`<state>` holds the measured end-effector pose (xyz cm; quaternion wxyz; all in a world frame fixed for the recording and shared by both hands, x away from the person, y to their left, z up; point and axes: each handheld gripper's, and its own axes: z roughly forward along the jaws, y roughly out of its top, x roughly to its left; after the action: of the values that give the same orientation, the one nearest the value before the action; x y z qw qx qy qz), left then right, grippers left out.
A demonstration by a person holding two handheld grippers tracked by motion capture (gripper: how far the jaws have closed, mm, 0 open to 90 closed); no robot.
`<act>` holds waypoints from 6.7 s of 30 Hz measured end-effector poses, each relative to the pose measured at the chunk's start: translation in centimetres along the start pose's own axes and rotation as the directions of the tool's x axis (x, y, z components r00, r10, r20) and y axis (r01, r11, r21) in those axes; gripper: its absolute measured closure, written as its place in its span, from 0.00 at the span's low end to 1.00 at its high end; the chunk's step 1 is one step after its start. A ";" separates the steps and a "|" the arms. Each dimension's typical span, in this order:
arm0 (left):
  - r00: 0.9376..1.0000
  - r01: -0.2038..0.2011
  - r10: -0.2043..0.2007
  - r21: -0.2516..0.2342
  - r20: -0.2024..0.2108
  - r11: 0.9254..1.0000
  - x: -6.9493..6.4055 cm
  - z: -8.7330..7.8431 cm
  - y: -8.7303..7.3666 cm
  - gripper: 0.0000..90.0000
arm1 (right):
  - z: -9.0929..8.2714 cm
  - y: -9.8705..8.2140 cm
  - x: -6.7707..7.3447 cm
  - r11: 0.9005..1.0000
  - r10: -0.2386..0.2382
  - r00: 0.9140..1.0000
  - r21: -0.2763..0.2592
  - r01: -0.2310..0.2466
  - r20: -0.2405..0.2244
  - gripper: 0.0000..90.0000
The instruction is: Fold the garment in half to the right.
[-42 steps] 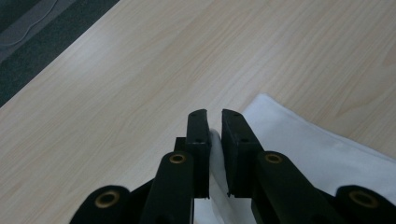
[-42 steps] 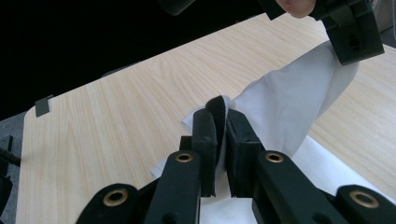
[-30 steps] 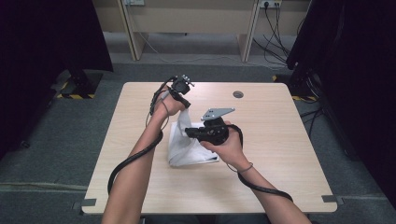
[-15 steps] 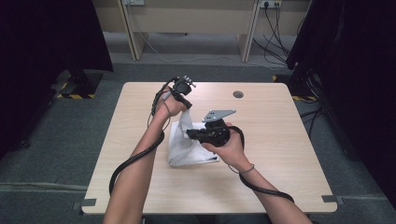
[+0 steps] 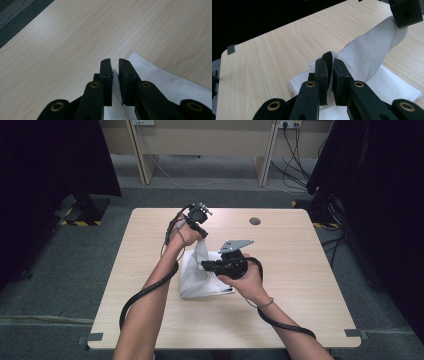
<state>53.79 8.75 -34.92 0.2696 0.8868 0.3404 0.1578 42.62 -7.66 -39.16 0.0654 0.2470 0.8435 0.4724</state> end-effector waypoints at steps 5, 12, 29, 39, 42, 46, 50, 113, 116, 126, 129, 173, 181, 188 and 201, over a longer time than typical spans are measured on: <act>1.000 -0.001 0.001 0.004 0.001 1.000 -0.1 0.1 0.0 0.90 | -0.1 -0.1 -0.1 1.000 -0.002 1.000 0.002 0.002 0.002 0.93; 1.000 0.000 0.000 0.003 0.001 1.000 -0.2 0.2 0.1 0.90 | -0.1 -0.4 -0.2 1.000 0.001 1.000 0.002 -0.001 0.002 0.93; 1.000 -0.001 0.000 0.015 0.011 1.000 -0.6 1.3 0.1 0.89 | -0.1 -1.3 -0.5 1.000 0.008 1.000 0.018 -0.008 0.007 0.93; 1.000 0.000 -0.001 0.012 0.012 1.000 -0.7 1.3 0.2 0.89 | -0.2 -1.5 -0.6 1.000 0.010 1.000 0.021 -0.010 0.009 0.93; 1.000 0.000 0.000 0.012 0.014 1.000 -0.7 1.3 0.2 0.89 | -0.3 -1.6 -0.6 1.000 0.009 1.000 0.022 -0.009 0.009 0.93; 1.000 0.001 -0.001 0.011 0.016 1.000 -0.8 1.5 0.2 0.89 | -0.3 -1.8 -0.7 1.000 0.008 1.000 0.030 -0.008 0.010 0.93; 1.000 -0.001 0.001 0.013 0.018 1.000 -0.9 1.7 0.3 0.89 | -0.4 -2.0 -0.8 0.999 0.009 1.000 0.032 -0.010 0.012 0.93; 1.000 0.014 -0.014 0.006 0.017 1.000 -2.0 3.3 0.0 0.72 | -0.6 -4.1 -1.7 0.998 0.042 0.999 0.048 -0.043 0.022 0.92; 1.000 0.017 -0.017 -0.001 0.017 1.000 -2.0 3.2 0.0 0.70 | -0.5 -4.1 -1.7 0.998 0.042 0.999 0.049 -0.043 0.021 0.92; 0.999 0.045 -0.046 -0.049 -0.021 0.998 -2.0 2.5 -0.5 0.55 | -0.5 -4.4 -1.9 0.997 0.048 0.999 0.055 -0.049 0.025 0.92; 0.998 0.050 -0.051 -0.046 -0.030 0.998 -1.9 2.4 -0.8 0.52 | -0.4 -4.5 -2.0 0.997 0.050 0.998 0.054 -0.051 0.025 0.92; 0.980 0.152 -0.172 -0.183 -0.098 0.971 0.0 -0.7 -6.9 0.38 | -0.6 -6.6 -3.0 0.992 0.086 0.995 0.084 -0.090 0.040 0.84; 0.979 0.158 -0.179 -0.193 -0.102 0.968 0.0 -1.1 -8.2 0.38 | -0.7 -6.8 -3.2 0.991 0.093 0.995 0.091 -0.096 0.046 0.80; 0.977 0.167 -0.190 -0.199 -0.101 0.966 0.0 -1.1 -8.8 0.38 | -0.9 -7.2 -3.4 0.990 0.100 0.994 0.096 -0.104 0.048 0.80; 0.970 0.187 -0.217 -0.237 -0.106 0.953 0.2 -1.7 -10.7 0.37 | -1.4 -7.9 -4.1 0.987 0.113 0.992 0.108 -0.118 0.057 0.75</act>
<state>47.56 16.16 -39.82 0.3602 0.7987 0.4263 0.2250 42.88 -14.14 -45.43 0.0452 0.3104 0.8509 0.4213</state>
